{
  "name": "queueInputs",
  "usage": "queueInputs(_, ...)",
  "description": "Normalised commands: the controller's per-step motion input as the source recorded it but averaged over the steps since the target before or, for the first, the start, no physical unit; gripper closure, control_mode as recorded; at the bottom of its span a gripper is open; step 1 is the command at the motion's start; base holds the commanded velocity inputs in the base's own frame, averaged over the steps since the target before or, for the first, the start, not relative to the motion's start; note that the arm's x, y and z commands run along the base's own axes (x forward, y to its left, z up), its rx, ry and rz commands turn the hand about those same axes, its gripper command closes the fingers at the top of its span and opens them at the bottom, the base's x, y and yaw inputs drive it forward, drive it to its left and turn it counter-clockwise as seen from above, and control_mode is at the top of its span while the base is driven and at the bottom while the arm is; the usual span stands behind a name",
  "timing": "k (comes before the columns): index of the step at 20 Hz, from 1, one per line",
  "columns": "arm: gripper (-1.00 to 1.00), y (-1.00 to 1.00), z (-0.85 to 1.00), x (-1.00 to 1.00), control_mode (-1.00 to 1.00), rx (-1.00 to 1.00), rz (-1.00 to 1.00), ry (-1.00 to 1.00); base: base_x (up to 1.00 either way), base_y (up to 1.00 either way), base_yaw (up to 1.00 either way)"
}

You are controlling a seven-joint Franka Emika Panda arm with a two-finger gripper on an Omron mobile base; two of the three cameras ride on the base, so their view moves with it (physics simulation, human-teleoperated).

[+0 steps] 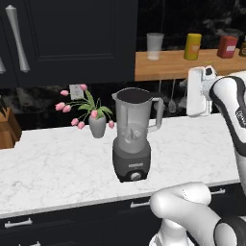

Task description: Close the lid blender by securely placing the lid on top.

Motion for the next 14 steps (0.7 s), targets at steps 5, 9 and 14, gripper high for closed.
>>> queueInputs(5, -1.0, -1.0, -0.34, -1.0, -1.0, 0.09, 0.0, -0.06, 0.0, 0.0, 0.0)
queueInputs(9, -1.0, -1.0, -0.92, -1.0, -1.0, 0.0, 0.0, -0.02, 0.0, 0.0, 0.0)
queueInputs(14, -1.0, -1.0, -0.95, -1.0, -1.0, 0.0, 0.0, -0.11, 0.0, 0.0, 0.0)
